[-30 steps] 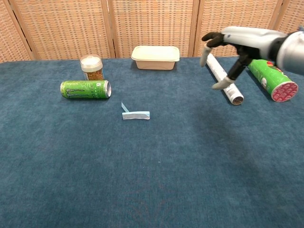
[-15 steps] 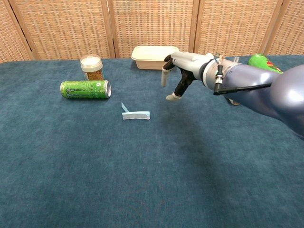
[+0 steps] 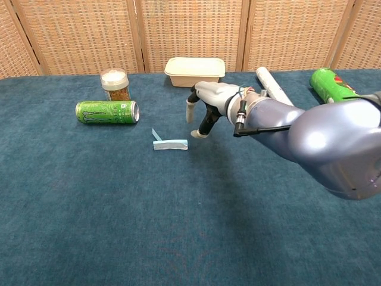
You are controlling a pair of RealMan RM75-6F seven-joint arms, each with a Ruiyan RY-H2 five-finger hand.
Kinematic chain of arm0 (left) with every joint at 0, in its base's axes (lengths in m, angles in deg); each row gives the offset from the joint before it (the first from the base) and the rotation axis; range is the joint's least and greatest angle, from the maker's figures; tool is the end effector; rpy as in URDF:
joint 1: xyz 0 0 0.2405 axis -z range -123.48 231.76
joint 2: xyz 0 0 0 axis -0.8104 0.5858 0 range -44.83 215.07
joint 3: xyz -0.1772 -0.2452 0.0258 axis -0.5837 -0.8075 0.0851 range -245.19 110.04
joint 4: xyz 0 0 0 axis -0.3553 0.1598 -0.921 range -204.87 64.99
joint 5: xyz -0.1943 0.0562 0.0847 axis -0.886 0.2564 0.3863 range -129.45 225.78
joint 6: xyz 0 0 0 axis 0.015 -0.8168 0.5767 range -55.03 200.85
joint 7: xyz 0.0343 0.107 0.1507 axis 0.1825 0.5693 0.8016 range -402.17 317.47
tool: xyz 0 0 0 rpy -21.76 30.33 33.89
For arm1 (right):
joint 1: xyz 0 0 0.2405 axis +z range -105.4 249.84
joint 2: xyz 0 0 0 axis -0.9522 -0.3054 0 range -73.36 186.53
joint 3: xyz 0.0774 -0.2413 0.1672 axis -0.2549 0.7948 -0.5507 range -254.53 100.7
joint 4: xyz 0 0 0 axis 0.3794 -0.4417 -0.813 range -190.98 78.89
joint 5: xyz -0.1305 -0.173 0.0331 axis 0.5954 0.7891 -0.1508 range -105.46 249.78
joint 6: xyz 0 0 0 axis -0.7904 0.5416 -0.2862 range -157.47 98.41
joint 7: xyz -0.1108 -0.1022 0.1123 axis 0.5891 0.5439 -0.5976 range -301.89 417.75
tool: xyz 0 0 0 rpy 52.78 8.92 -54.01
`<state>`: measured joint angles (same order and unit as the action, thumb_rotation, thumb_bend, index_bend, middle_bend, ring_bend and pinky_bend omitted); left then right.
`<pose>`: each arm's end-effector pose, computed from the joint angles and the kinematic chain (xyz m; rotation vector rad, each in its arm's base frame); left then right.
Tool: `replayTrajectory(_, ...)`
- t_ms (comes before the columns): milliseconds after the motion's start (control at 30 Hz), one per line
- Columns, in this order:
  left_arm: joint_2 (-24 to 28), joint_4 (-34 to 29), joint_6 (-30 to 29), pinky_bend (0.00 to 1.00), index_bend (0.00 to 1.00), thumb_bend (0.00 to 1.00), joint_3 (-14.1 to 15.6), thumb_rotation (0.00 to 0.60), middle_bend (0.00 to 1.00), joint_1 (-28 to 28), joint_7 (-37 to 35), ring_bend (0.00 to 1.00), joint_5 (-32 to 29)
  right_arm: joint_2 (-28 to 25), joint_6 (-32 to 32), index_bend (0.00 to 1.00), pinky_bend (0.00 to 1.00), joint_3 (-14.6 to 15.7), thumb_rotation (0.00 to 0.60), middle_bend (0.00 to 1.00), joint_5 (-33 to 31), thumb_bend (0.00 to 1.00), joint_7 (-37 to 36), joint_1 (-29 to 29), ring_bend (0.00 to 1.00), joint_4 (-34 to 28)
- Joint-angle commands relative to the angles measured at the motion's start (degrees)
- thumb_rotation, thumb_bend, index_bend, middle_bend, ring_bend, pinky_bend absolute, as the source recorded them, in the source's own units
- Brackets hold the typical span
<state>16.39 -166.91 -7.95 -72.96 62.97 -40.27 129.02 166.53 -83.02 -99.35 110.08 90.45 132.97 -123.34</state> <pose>-0.3305 0.2598 0.1335 -1.3454 -1.0297 -0.9942 -0.0532 -0.4734 -0.1362 1.7388 -1.1213 0.9356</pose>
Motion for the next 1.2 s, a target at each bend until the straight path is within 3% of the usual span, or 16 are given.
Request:
replayTrajectory(33, -0.02, 0.10, 0.31, 0.00, 0.00, 0.05, 0.03, 0.600, 0.00, 0.17, -0.31, 0.00, -0.06, 1.95, -0.63, 0.43, 0.00, 0.29, 0.600, 0.00, 0.82, 0.36, 0.03, 0.90, 0.00, 2.26)
replayTrajectory(600, 0.17, 0.87, 0.90, 0.00, 0.00, 0.05, 0.42, 0.600, 0.00, 0.53, -2.63, 0.00, 0.49, 9.91, 1.20, 0.44, 0.00, 1.67, 0.600, 0.00, 6.80, 0.37, -4.61, 1.96, 0.00, 15.04)
replayTrajectory(1200, 1.07, 1.47, 1.49, 0.00, 0.00, 0.05, -0.07, 0.600, 0.00, 0.82, -5.30, 0.00, -0.53, 15.63, 4.64, 0.50, 0.00, -0.84, 0.600, 0.00, 9.83, 0.41, -6.71, 4.14, 0.00, 25.25)
